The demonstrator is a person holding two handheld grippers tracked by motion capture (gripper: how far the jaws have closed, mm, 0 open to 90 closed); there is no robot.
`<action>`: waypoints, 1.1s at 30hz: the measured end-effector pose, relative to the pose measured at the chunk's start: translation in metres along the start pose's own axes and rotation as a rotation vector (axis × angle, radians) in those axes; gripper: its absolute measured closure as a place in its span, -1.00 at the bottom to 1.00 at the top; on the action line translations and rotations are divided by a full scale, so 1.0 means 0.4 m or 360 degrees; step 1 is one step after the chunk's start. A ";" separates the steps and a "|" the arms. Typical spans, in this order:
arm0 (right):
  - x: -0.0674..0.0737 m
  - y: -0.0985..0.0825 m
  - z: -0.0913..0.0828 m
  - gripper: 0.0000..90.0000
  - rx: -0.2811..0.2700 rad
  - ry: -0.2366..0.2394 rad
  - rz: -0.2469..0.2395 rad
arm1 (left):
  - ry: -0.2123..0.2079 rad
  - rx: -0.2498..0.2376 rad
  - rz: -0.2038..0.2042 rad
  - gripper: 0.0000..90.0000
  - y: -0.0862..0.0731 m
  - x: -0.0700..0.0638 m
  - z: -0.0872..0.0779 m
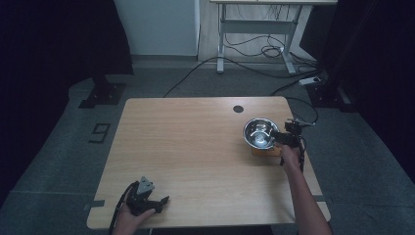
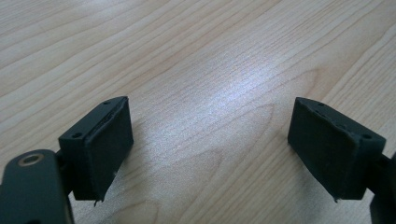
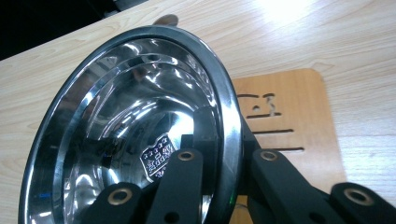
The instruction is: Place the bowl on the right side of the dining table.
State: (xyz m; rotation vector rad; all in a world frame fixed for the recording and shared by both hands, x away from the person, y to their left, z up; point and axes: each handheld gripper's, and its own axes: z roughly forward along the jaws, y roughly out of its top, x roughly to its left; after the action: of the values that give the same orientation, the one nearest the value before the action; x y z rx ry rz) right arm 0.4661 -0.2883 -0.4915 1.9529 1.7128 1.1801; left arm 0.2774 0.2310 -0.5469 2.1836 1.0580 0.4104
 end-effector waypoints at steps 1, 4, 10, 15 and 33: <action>-0.004 0.001 0.000 0.91 -0.0004 -0.0007 0.0003 | 0.0000 0.0000 0.0000 -0.70 0.000 0.000 0.000; -0.018 0.005 0.000 0.91 -0.0013 -0.0023 0.0012 | 0.0000 0.0000 0.0000 -0.70 0.000 0.000 0.000; -0.041 0.010 0.000 0.91 -0.0016 -0.0057 0.0044 | 0.0000 0.0000 0.0000 -0.70 0.000 0.000 0.000; -0.054 0.013 0.000 0.91 -0.0017 -0.0082 0.0053 | 0.0000 0.0000 0.0000 -0.70 0.000 0.000 0.000; -0.085 0.010 0.038 0.91 -0.0004 -0.0151 0.0100 | 0.0000 -0.0001 0.0000 -0.70 0.000 0.000 0.000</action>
State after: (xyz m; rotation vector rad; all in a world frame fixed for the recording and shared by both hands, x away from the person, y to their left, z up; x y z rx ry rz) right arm 0.4812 -0.3161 -0.5112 2.0408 1.6133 1.0909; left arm 0.2774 0.2310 -0.5469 2.1832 1.0580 0.4106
